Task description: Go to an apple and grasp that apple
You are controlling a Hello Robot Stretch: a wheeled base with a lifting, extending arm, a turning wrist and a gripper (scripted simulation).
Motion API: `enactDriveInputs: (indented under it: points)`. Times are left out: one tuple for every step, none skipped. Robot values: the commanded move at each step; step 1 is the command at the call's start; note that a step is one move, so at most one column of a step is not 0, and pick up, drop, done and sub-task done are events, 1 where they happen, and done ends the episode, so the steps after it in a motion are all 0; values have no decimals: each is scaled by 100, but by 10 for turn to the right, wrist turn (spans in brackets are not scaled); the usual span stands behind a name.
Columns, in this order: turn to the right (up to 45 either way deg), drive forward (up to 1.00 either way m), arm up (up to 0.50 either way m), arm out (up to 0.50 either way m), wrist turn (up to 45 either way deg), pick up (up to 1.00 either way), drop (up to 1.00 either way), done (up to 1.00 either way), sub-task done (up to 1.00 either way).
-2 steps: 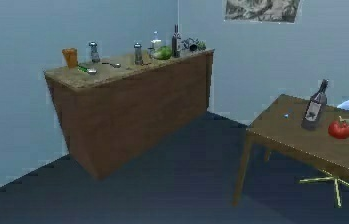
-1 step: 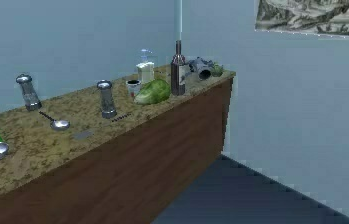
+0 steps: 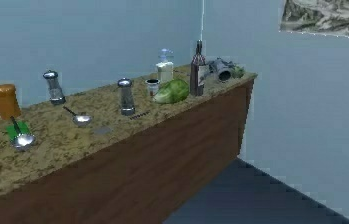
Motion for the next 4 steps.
enactDriveInputs:
  points:
    - [0,25,0,0,0,0,0,0,0]
    - [330,0,0,0,0,0,0,0,0]
    - [0,75,0,0,0,0,0,0,0]
    - [-450,0,0,0,0,0,0,0,0]
